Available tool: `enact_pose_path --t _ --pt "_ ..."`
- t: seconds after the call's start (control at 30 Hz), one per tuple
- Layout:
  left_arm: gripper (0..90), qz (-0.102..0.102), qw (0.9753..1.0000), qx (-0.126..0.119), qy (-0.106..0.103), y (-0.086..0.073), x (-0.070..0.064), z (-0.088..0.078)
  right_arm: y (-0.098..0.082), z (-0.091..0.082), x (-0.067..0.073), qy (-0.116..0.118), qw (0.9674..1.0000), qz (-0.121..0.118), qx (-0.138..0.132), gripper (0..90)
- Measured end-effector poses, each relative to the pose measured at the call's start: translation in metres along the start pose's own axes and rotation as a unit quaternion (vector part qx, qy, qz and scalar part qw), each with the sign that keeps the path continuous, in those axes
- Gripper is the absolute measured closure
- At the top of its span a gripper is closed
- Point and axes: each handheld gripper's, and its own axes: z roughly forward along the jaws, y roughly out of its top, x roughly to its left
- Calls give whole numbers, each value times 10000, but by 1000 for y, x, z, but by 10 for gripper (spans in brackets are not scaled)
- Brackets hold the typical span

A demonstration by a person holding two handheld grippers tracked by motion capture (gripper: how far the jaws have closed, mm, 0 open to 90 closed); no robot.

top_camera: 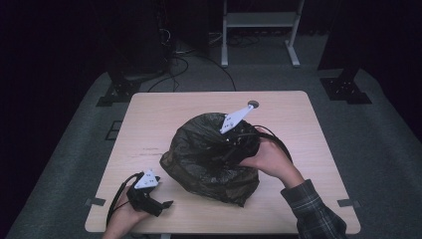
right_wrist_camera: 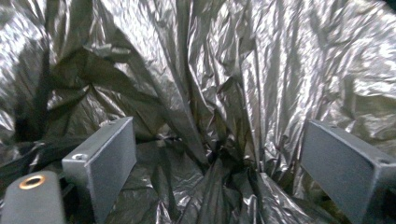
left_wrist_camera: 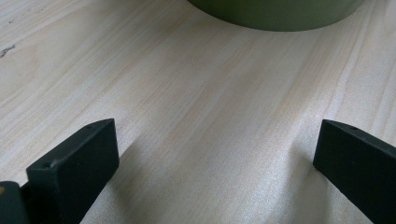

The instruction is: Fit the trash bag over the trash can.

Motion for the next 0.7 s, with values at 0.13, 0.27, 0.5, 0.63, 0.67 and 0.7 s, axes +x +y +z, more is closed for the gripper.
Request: enact_pose_path --t 0.13,0.27,0.5,0.63,0.67,0.7 --pt "0 2 10000 -2 -5 0 0 0 2 5 4 4 9996 -103 270 102" --pt "0 10 10000 -4 -10 0 0 0 3 8 5 198 9989 -12 426 118" --pt "0 30 10000 5 -28 1 -1 1 4 9 4 321 9979 100 557 104" --pt "0 29 10000 5 -28 1 -1 1 5 -2 1 313 9988 193 326 103" --pt "0 25 10000 5 -28 1 -1 1 7 -6 0 282 9990 233 270 103" --pt "0 23 10000 6 -28 1 -1 1 9 -11 -1 258 9992 237 196 103"
